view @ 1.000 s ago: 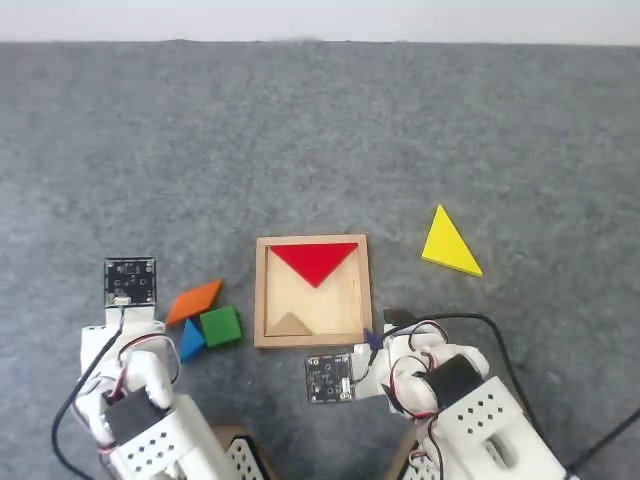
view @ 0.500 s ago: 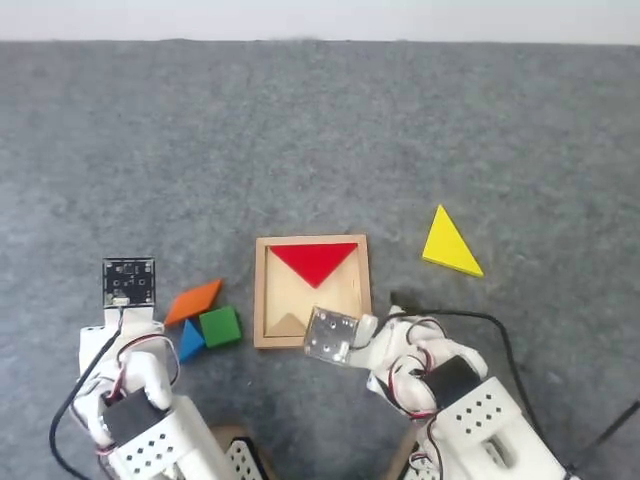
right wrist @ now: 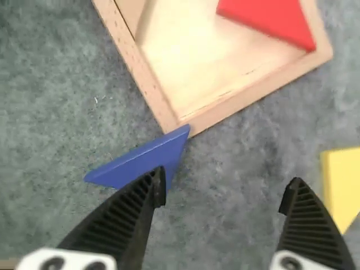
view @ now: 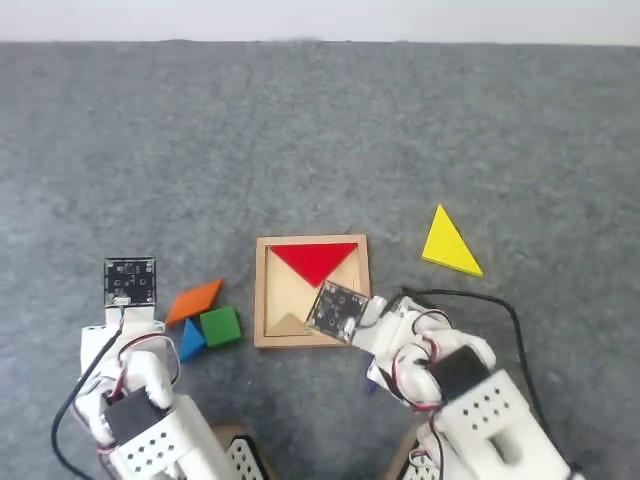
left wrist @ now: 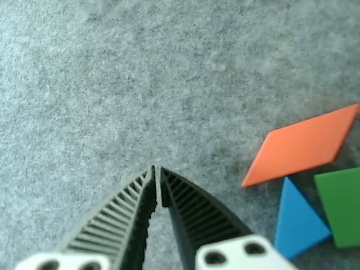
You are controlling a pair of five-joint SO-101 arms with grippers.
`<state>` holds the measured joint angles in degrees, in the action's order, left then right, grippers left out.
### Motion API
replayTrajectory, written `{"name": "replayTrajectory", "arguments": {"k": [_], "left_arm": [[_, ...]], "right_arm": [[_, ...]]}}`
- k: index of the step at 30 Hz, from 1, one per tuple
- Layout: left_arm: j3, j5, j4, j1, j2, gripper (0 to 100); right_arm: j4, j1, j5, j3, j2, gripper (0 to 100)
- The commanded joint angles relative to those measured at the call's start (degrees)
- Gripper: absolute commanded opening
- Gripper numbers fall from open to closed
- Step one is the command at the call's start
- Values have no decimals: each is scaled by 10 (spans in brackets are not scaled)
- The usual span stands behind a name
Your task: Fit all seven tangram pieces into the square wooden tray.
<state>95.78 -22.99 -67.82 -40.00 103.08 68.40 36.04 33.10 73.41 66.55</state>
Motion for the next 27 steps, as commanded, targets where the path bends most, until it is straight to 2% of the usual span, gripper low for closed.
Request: {"name": "replayTrajectory", "arguments": {"k": [1,6,9,14,18,24,27], "left_arm": [[-3,-5,11,0,13,13],[-3,-5,9,0,13,13],[-3,-5,9,0,13,13],[-3,-5,9,0,13,13],[-3,-5,9,0,13,13],[-3,-5,9,0,13,13],[-3,-5,9,0,13,13]], "right_arm": [[-31,-7,-107,-69,-124,335],[-57,26,-394,-151,-280,339],[-62,55,-495,-185,-343,336],[-94,91,-503,-180,-414,337],[-124,87,-496,-151,-440,331],[-175,36,-497,-134,-444,162],[-192,32,-495,-128,-446,157]]}}
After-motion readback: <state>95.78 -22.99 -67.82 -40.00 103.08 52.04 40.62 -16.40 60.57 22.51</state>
